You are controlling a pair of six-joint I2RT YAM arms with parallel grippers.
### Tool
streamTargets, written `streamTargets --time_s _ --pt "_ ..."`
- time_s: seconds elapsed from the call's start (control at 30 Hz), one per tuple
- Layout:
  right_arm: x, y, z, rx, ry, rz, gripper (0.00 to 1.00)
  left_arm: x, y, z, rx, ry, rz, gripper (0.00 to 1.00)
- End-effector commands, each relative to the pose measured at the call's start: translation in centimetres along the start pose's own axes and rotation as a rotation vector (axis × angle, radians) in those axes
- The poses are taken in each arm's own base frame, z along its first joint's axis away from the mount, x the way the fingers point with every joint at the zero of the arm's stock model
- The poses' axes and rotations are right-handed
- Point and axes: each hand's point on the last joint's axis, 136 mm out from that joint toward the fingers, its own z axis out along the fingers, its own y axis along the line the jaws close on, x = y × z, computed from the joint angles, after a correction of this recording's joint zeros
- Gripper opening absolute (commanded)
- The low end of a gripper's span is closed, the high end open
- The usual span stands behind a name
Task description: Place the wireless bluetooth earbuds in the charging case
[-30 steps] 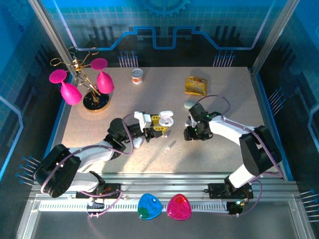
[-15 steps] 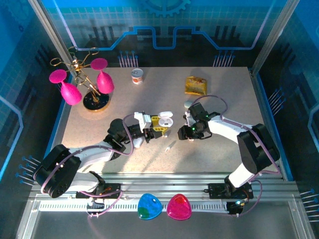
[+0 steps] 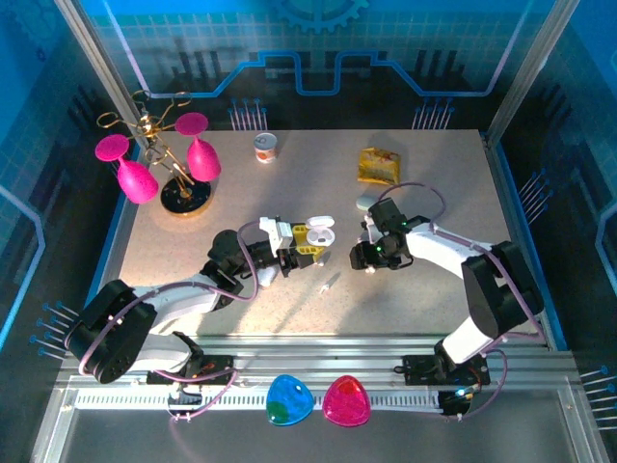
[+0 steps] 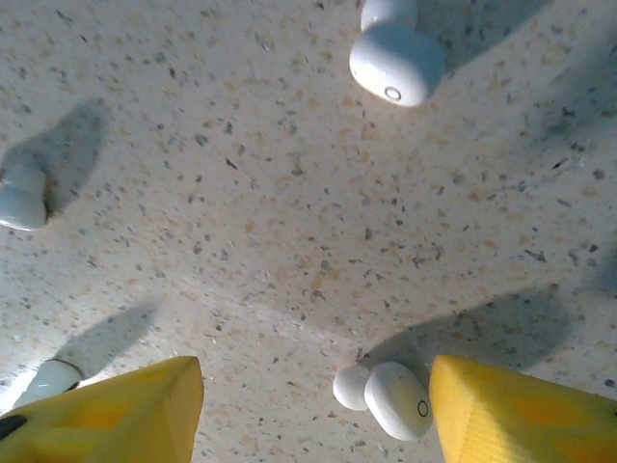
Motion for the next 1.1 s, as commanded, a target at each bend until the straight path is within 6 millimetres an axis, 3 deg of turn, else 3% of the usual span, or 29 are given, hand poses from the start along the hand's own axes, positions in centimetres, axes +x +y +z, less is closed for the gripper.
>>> streamTargets --time_s 0.0,0.1,0.17,0.33,0.47,0.57,0.7,0.77,0.93,1.07 --pt "1.7 -0.5 0.6 0.024 0.074 -0.008 0.62 -1.0 0.3 0.0 0.001 -0.027 0.038 0.25" --pt "2.4 -0.1 0.2 0.010 0.087 -0.015 0.62 -1.1 0.2 0.1 0.004 -0.027 0.039 0.25" --pt "3.9 0.1 0.2 -0.010 0.114 -0.019 0.61 -1.1 0.2 0.1 0.005 -0.028 0.040 0.25" --pt "4.6 2.7 -1.4 -0.129 0.098 -0.032 0.59 -1.2 0.2 0.2 0.009 -0.032 0.043 0.24" --pt "3.9 3.7 -3.1 -0.192 0.029 -0.032 0.58 -1.1 0.3 0.2 0.009 -0.031 0.042 0.25" --pt "2.6 3.0 -3.6 -0.194 -0.038 -0.003 0.57 -1.1 0.2 0.2 0.010 -0.033 0.041 0.25" --pt "0.9 0.2 -2.7 -0.054 -0.063 0.019 0.58 -1.0 0.1 0.1 0.010 -0.035 0.040 0.25" --pt "0.1 -0.4 -2.1 -0.033 -0.051 0.030 0.58 -0.9 0.1 0.1 0.010 -0.035 0.036 0.24" --pt "-1.4 0.2 -0.4 -0.063 -0.034 0.001 0.60 -0.9 0.0 -0.2 0.009 -0.037 0.031 0.25" --pt "-0.8 0.5 0.9 -0.097 0.006 -0.017 0.59 -0.9 -0.2 -0.3 0.009 -0.042 0.027 0.24"
